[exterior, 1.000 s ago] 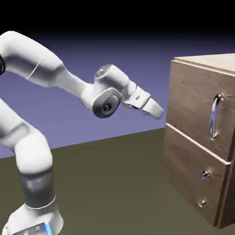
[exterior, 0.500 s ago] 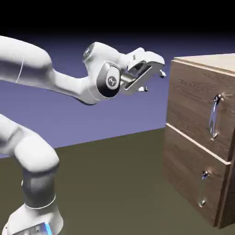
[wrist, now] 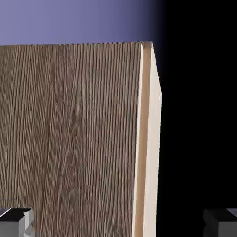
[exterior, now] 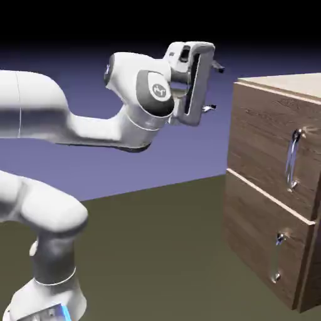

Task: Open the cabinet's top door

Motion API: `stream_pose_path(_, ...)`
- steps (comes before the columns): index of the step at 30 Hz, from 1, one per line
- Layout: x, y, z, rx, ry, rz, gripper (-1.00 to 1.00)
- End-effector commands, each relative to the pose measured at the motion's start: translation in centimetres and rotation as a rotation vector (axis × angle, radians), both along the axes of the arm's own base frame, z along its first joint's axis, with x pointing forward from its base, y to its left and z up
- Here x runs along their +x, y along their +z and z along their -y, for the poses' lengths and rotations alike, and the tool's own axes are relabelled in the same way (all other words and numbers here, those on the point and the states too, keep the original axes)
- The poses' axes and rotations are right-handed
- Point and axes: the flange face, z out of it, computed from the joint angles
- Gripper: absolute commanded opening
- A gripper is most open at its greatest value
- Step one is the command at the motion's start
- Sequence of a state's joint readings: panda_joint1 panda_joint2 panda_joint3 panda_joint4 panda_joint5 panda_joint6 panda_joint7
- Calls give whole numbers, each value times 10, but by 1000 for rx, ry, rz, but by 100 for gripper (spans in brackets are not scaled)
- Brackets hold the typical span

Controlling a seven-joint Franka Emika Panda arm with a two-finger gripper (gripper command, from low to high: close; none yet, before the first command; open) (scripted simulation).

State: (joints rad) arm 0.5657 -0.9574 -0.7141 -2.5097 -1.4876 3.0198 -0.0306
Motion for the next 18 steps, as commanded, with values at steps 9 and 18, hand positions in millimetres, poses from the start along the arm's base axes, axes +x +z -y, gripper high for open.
stream_pose_path(9, 5, -15, 50, -391, 41, 125, 0)
stream_pose_path(18, 26, -60, 98, -780, 55, 199, 0)
